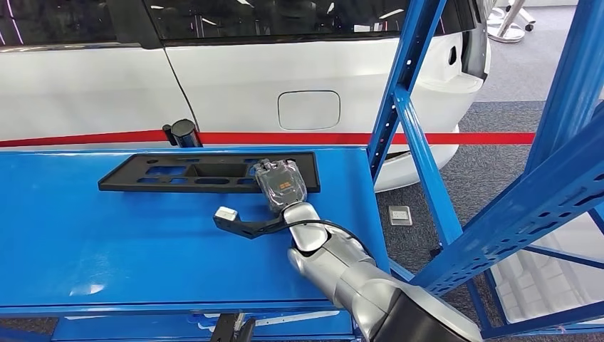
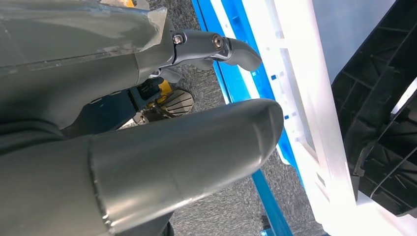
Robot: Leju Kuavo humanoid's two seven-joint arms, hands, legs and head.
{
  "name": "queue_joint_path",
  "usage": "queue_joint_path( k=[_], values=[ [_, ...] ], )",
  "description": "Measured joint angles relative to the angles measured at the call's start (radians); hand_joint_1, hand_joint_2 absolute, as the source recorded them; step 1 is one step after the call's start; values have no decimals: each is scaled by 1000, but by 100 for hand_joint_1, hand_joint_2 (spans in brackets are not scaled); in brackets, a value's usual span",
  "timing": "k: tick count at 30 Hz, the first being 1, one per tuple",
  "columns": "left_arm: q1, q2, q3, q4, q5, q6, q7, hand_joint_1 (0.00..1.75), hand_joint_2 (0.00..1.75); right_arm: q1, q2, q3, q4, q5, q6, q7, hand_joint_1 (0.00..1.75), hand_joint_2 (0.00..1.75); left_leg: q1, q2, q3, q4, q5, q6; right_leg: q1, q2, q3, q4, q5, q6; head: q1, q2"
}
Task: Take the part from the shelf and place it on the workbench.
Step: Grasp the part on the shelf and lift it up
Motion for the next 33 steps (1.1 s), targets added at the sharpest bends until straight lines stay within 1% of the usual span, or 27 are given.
queue_joint_path(
  k=[4, 13, 26, 33],
  values=[
    [0, 0, 0, 0, -2, 11, 0, 0, 0, 0, 0, -7, 0, 22, -10, 0, 175, 175, 0, 0, 0, 0, 0, 0, 0, 0, 0, 0, 0, 0, 0, 0],
    [2, 0, 0, 0, -18, 53, 24, 0, 0, -7, 0, -65, -12, 109, -77, -20, 175, 175, 0, 0, 0, 0, 0, 0, 0, 0, 0, 0, 0, 0, 0, 0],
    [5, -3, 10, 0, -35, 45, 37, 0, 0, -17, 0, -195, -41, 208, -113, -40, 175, 175, 0, 0, -1, 0, 0, 0, 0, 0, -1, 0, 0, 0, 0, 0],
    [10, -2, 11, -17, -121, 52, 75, 0, 0, -16, 0, -304, -42, 301, -132, -57, 175, 175, 0, 0, -1, 0, 0, 0, 0, 0, -1, 0, 0, 0, 0, 0]
  ],
)
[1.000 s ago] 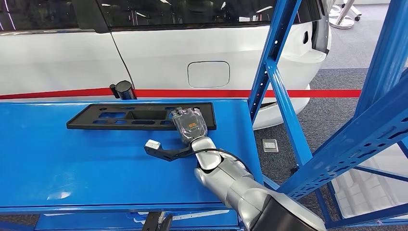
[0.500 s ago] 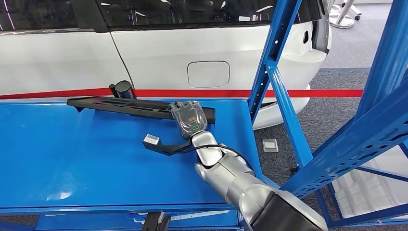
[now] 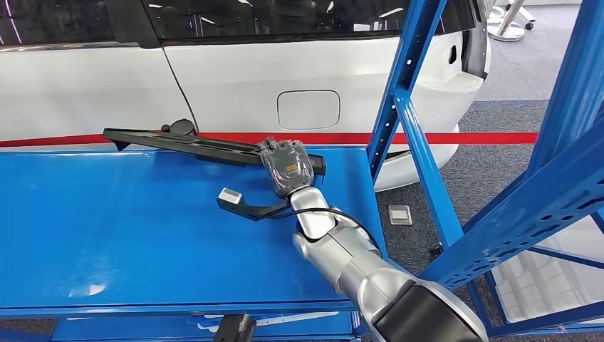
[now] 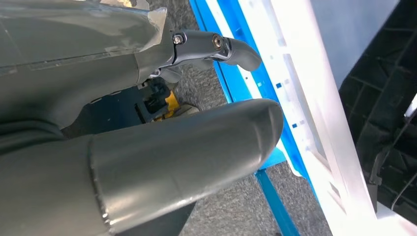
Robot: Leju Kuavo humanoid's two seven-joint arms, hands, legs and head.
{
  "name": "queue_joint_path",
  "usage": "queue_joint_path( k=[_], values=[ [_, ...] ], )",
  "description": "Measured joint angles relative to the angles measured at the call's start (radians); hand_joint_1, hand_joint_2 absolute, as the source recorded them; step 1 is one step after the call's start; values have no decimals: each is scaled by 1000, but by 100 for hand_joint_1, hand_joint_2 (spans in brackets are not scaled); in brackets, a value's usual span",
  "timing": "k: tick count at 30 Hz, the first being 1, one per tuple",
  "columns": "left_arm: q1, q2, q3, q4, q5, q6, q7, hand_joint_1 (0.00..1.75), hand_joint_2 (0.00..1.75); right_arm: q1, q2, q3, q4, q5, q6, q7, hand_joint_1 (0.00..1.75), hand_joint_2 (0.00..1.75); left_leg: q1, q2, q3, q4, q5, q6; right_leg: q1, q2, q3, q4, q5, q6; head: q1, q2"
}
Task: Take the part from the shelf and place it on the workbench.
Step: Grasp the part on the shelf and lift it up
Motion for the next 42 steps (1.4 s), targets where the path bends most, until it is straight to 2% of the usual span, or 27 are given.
queue_joint_path(
  k=[6, 20, 30, 39, 42],
  values=[
    [8, 3, 6, -17, -57, 2, 26, 0, 0, 4, 0, -75, -2, 46, -18, -5, 175, 175, 0, 0, 0, 0, 0, 0, 0, 0, 0, 0, 0, 0, 0, 0],
    [32, -2, 47, -34, -170, 15, 68, 0, 0, 34, 0, -170, -83, 147, -27, -37, 175, 175, 0, 0, -1, 0, 0, 0, 0, 0, -1, 0, 0, 0, 0, 0],
    [41, -7, 71, -34, -184, 15, 71, 0, 0, 51, 1, -187, -126, 158, -26, -63, 175, 175, 0, 0, -1, 0, 0, 0, 0, 0, -1, 0, 0, 0, 0, 0],
    [49, -12, 96, -35, -144, 10, 57, 0, 0, 59, 1, -146, -175, 75, -21, -71, 175, 175, 0, 0, -1, 0, 0, 0, 0, 0, -1, 0, 0, 0, 0, 0],
    [50, -13, 101, -35, -128, 9, 50, 0, 0, 59, 1, -123, -175, 49, -21, -72, 175, 175, -3, -1, -4, 5, -3, 9, -4, 0, 0, -3, 2, 3, -1, 0]
  ],
)
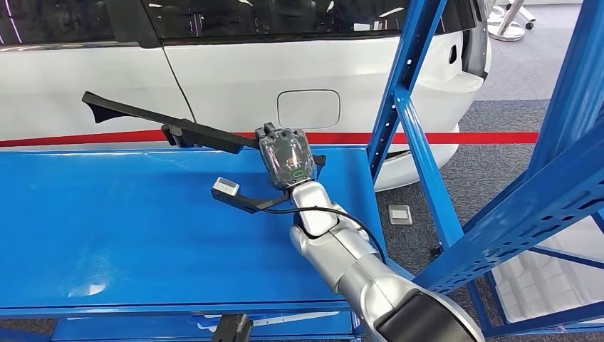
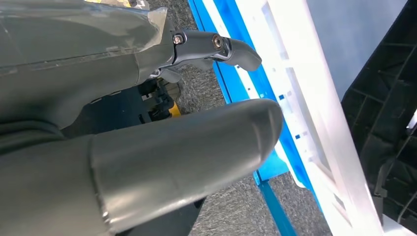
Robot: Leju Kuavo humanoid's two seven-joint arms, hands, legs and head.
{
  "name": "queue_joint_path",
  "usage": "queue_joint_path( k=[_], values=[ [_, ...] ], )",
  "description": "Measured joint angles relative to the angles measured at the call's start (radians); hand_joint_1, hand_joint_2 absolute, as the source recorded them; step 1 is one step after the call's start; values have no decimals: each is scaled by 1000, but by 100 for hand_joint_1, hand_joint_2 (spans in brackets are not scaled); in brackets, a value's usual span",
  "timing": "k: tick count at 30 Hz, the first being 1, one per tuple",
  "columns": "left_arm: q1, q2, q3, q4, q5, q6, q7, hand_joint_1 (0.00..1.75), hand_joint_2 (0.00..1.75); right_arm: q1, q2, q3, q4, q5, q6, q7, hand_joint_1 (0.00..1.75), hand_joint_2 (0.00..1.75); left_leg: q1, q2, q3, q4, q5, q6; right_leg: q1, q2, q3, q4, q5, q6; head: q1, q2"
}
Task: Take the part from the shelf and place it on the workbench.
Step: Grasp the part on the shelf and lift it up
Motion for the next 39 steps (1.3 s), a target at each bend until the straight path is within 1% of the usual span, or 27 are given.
queue_joint_path(
  k=[3, 4, 5, 7, 8, 9, 10, 11, 13, 14, 16, 18, 23, 25, 26, 27, 28, 29, 30, 31, 32, 33, 34, 36, 37, 38, 39],
  values=[
    [0, -3, 4, 0, 19, 0, -9, 0, 0, -2, 0, 24, -7, -29, 0, 0, 175, 175, 3, 1, 6, -11, 6, 11, 1, -1, -1, 0, 0, 6, -1, 0],
    [1, -5, 5, 0, 25, 0, -11, 0, 0, -5, 0, 34, -11, -39, 1, 1, 175, 175, 7, 2, 12, -19, 12, 14, 2, -1, -9, 15, -8, 7, 1, 0],
    [1, -7, 7, 0, 34, -1, -14, 0, 0, -8, 0, 45, -14, -52, 1, 2, 175, 175, 11, 3, 17, -27, 17, 17, 1, -2, -28, 52, -26, 7, 4, 0],
    [1, -8, 10, 1, 52, -4, -20, 0, 0, -13, -1, 69, -16, -77, 2, 4, 175, 175, 15, 6, 19, -31, 20, 19, -6, -3, -95, 185, -78, 5, 9, 0],
    [2, -8, 10, 1, 62, -5, -25, 0, 0, -12, -1, 79, -16, -88, 2, 5, 175, 175, 16, 7, 18, -30, 20, 19, -10, -4, -129, 250, -98, 7, 10, 0],
    [2, -8, 11, 1, 70, -6, -30, 0, 0, -10, -1, 88, -16, -97, 2, 6, 175, 175, 17, 7, 19, -30, 18, 17, -15, -4, -150, 287, -105, 13, 10, 0],
    [2, -8, 12, 1, 78, -6, -36, 0, 0, -9, -1, 96, -16, -104, 2, 6, 175, 175, 18, 6, 20, -29, 16, 13, -19, -5, -150, 283, -96, 23, 10, 0],
    [3, -8, 13, 1, 84, -7, -40, 0, 0, -8, -1, 103, -16, -110, 2, 6, 175, 175, 21, 4, 22, -27, 13, 9, -24, -6, -134, 246, -76, 34, 10, 0],
    [3, -9, 14, 1, 93, -8, -45, 0, 0, -10, -1, 113, -16, -119, 2, 6, 175, 175, 26, 1, 26, -21, 5, -1, -30, -10, -75, 126, -26, 52, 11, 0],
    [3, -9, 14, 1, 96, -8, -46, 0, 0, -11, -1, 117, -16, -123, 2, 6, 175, 175, 26, -1, 25, -16, 0, -8, -29, -10, -47, 77, -11, 54, 11, 0],
    [2, -10, 14, 1, 103, -8, -51, 0, 0, -15, -1, 127, -16, -130, 2, 6, 175, 175, 25, -3, 21, -8, -8, -22, -25, -9, -17, 20, 0, 46, 11, 0],
    [1, -11, 14, 1, 113, -8, -55, 0, 0, -16, -1, 135, -16, -138, 2, 6, 175, 175, 27, -3, 19, -9, -8, -30, -19, -6, -17, 21, -3, 33, 9, 0],
    [0, -11, 13, 1, 119, -8, -58, 0, 0, -16, 0, 140, -16, -144, 1, 7, 175, 175, 29, -3, 20, -12, -7, -34, -17, -6, -19, 23, -5, 28, 9, 0],
    [0, -11, 12, 1, 126, -8, -60, 0, 0, -17, 0, 146, -17, -149, 1, 8, 175, 175, 31, -2, 15, 3, -20, -41, -20, -5, -16, 19, -4, 19, 6, 0],
    [-1, -9, 9, 2, 134, -7, -64, 0, 0, -18, 0, 155, -18, -155, 1, 9, 175, 175, 32, 0, -26, 84, -58, -46, -22, -6, -15, 17, -4, 11, 2, 0],
    [-2, -7, 6, 2, 142, -6, -67, 0, 0, -18, 1, 165, -18, -160, 1, 10, 175, 175, 34, 1, -63, 153, -82, -49, -23, -7, -13, 15, -3, 4, -3, 0],
    [-2, -5, 3, 3, 149, -4, -70, 0, 0, -19, 1, 174, -19, -165, 0, 12, 175, 175, 35, 3, -92, 205, -96, -51, -24, -8, -12, 14, -3, -2, -7, 0],
    [-3, -3, 0, 3, 152, -2, -72, 0, 0, -20, 1, 181, -19, -168, 0, 12, 175, 175, 37, 4, -103, 221, -90, -53, -24, -8, -12, 15, -3, -4, -9, 0],
    [-3, -3, -1, 3, 154, -1, -74, 0, 0, -21, 1, 183, -19, -169, 0, 12, 175, 175, 39, 4, -71, 155, -51, -53, -25, -8, -11, 17, -2, -4, -10, 0],
    [-4, -3, -3, 3, 156, 0, -75, 0, 0, -24, 1, 184, -19, -171, 0, 12, 175, 175, 40, 2, -41, 96, -27, -53, -22, -7, -13, 21, -3, 0, -12, 0],
    [-5, -3, -5, 3, 159, 1, -77, 0, 0, -26, 1, 186, -19, -172, 0, 13, 175, 175, 40, -1, -21, 55, -12, -51, -18, -7, -15, 24, -2, 5, -11, 0],
    [-6, -3, -8, 3, 163, 2, -78, 0, 0, -28, 1, 187, -19, -173, 0, 13, 175, 175, 39, -4, -14, 35, -7, -47, -14, -6, -16, 25, -1, 11, -10, 0],
    [-6, -3, -10, 3, 166, 3, -79, 0, 0, -30, 0, 187, -19, -174, 0, 14, 175, 175, 36, -7, -15, 30, -7, -41, -13, -6, -18, 24, 2, 18, -8, 0],
    [-7, -3, -12, 3, 168, 6, -81, 0, 0, -30, 0, 188, -19, -175, -1, 16, 175, 175, 32, -8, -20, 29, 3, -25, -18, -6, -23, 24, 3, 27, -3, 0],
    [-7, -3, -13, 2, 168, 8, -82, 0, 0, -31, 0, 188, -19, -174, -1, 17, 175, 175, 30, -8, -22, 28, 7, -17, -20, -7, -34, 43, -9, 28, -2, 0],
    [-7, -3, -14, 2, 169, 9, -83, 0, 0, -31, -1, 189, -19, -174, -2, 17, 175, 175, 30, -7, -24, 27, 12, -10, -21, -8, -54, 84, -32, 25, 0, 0],
    [-7, -3, -15, 2, 169, 10, -83, 0, 0, -31, -1, 190, -19, -174, -2, 18, 175, 175, 28, -7, -28, 27, 15, -5, -21, -9, -84, 149, -65, 20, 3, 0]
  ],
)
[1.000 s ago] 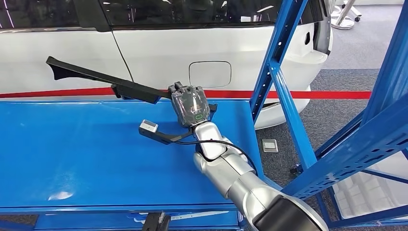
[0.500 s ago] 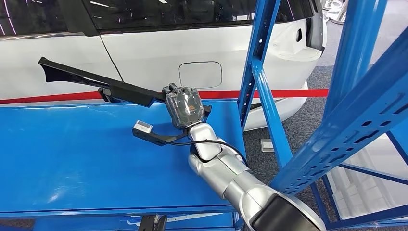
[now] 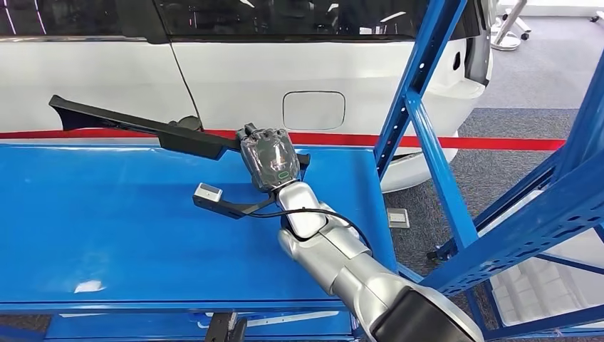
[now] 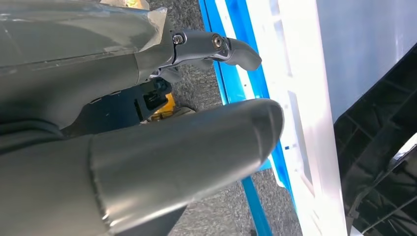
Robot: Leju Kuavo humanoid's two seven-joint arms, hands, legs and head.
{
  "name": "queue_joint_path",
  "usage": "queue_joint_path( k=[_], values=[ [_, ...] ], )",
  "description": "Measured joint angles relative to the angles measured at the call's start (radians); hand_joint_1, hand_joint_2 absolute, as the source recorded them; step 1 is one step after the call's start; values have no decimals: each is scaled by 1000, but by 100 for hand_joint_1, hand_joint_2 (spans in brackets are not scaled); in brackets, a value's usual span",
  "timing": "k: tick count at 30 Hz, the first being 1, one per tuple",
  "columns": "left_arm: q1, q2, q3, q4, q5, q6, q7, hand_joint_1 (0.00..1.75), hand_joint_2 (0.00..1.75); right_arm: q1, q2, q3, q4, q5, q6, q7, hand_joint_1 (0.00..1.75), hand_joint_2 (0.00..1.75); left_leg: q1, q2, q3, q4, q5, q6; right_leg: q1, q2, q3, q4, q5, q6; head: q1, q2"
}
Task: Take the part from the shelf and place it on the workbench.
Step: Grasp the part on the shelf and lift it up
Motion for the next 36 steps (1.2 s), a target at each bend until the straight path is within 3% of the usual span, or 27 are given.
queue_joint_path(
  k=[2, 3, 4, 6, 8, 9, 11, 13, 15, 17, 18, 19, 20, 22, 24, 27, 28, 30, 32, 33, 34, 35, 36],
  values=[
    [0, 0, -1, 0, 1, 1, 0, 0, 0, 3, 0, 1, 0, 1, 0, 1, 175, 175, -7, 1, -8, 1, 5, 9, 3, -1, -61, 143, -57, -8, 4, 0],
    [0, 0, -1, 0, 1, 2, 0, 0, 0, 5, -1, 1, 0, 2, 0, 1, 175, 175, -12, 1, -11, 1, 8, 12, 6, -1, -74, 182, -70, -9, 5, 0],
    [0, 0, -1, 0, 2, 2, 0, 0, 0, 7, 0, 2, 0, 2, 0, 2, 175, 175, -18, 1, -14, 1, 10, 15, 9, -1, -64, 175, -68, -9, 6, 0],
    [0, 0, -1, 0, 2, 2, 0, 0, 0, 8, 0, 3, 0, 3, 0, 2, 175, 175, -29, 0, -15, 1, 13, 19, 22, -1, 14, 49, -31, -16, 6, 0],
    [-1, -1, -3, 0, 2, 2, 0, 0, 0, 5, 0, 4, 0, 3, 0, 3, 175, 175, -35, 0, -17, 1, 17, 19, 36, -3, 89, -80, 0, -36, 1, 0],
    [-1, -1, -5, -1, 3, 1, 0, 0, 0, 3, 0, 5, 0, 3, 0, 3, 175, 175, -34, 1, -19, 1, 19, 16, 42, -4, 106, -110, 9, -45, -1, 0],
    [-3, 1, -11, -1, 4, 1, 0, 0, 0, 1, 1, 5, 0, 3, 0, 5, 175, 175, -33, 3, -23, 0, 25, 7, 45, -5, 111, -125, 21, -50, -3, 0],
    [-4, 4, -15, -1, 5, 1, 0, 0, 0, -1, 1, 5, 0, 3, 0, 6, 175, 175, -32, 4, -29, 10, 12, -5, 35, -6, 110, -139, 35, -52, -2, 0],
    [-5, 7, -17, -1, 6, 1, 0, 0, 0, -2, 2, 5, 0, 3, 0, 6, 175, 175, -29, 4, -57, 82, -48, -19, 25, -8, 106, -149, 48, -54, -7, 0],
    [-4, 11, -19, -1, 9, 2, 0, 0, 0, 0, 1, 5, 0, 2, 0, 5, 175, 175, -20, 6, -102, 203, -121, -34, 23, -10, 95, -149, 57, -54, -12, 0],
    [-4, 13, -20, -1, 11, 2, 0, 0, 0, 3, 1, 5, 0, 2, 0, 5, 175, 175, -16, 7, -114, 244, -139, -40, 23, -11, 87, -147, 61, -52, -13, 0],
    [-4, 15, -21, -1, 13, 3, 0, 0, 0, 5, 1, 5, 0, 2, 0, 5, 175, 175, -12, 8, -111, 253, -139, -45, 21, -11, 79, -145, 66, -50, -13, 0],
    [-4, 17, -21, -1, 14, 4, 0, 0, 0, 7, 1, 5, 0, 2, 0, 5, 175, 175, -8, 9, -86, 221, -120, -49, 19, -11, 72, -142, 70, -47, -13, 0],
    [-4, 20, -24, -1, 16, 6, 0, 0, 0, 8, 1, 5, 0, 3, 0, 5, 175, 175, -2, 9, -5, 94, -73, -53, 17, -11, 59, -132, 76, -40, -14, 0],
    [-4, 21, -25, -3, 16, 8, 0, 0, 0, 7, 1, 5, 0, 3, 0, 4, 175, 175, -4, 4, 40, 10, -49, -44, 19, -9, 48, -122, 83, -29, -12, 0],
    [-2, 22, -27, -6, 18, 12, 0, 0, 0, 6, 1, 5, -1, 5, 0, 4, 175, 175, -11, 2, 29, 3, -32, -15, 20, -9, 37, -123, 98, -5, -9, 0],
    [-2, 22, -28, -7, 20, 13, 0, 0, 0, 6, 0, 5, -1, 6, 0, 3, 175, 175, -11, 4, 23, 2, -24, -4, 19, -8, 29, -116, 91, 0, -8, 0],
    [-3, 22, -29, -9, 22, 14, 0, 0, 0, 6, -1, 5, -1, 7, 0, 1, 175, 175, -9, 8, 6, -1, -5, 15, 16, -7, -6, -43, 35, -3, -3, 0],
    [-3, 22, -30, -9, 26, 15, 0, 0, 0, 9, -1, 5, -1, 7, 0, 0, 175, 175, -11, 9, -16, -1, 12, 23, 13, -6, -52, 97, -47, -9, 3, 0],
    [-2, 22, -30, -9, 29, 16, -1, 0, 0, 11, -1, 5, -1, 7, 0, -1, 175, 175, -12, 10, -28, -1, 20, 23, 13, -6, -65, 156, -74, -7, 4, 0],
    [-2, 22, -30, -9, 32, 16, -1, 0, 0, 13, -1, 5, -1, 6, 0, -1, 175, 175, -13, 10, -40, 0, 29, 22, 12, -6, -60, 181, -84, -1, 4, 0],
    [-2, 22, -30, -9, 33, 17, -3, 0, 0, 15, 0, 5, -1, 5, 0, -1, 175, 175, -15, 10, -50, 0, 37, 21, 12, -6, -35, 167, -78, 4, 4, 0],
    [-2, 22, -30, -9, 35, 17, -4, 0, 0, 15, 0, 5, -2, 5, 0, -1, 175, 175, -16, 9, -60, 0, 45, 20, 13, -6, 10, 113, -64, 8, 4, 0]
  ],
)
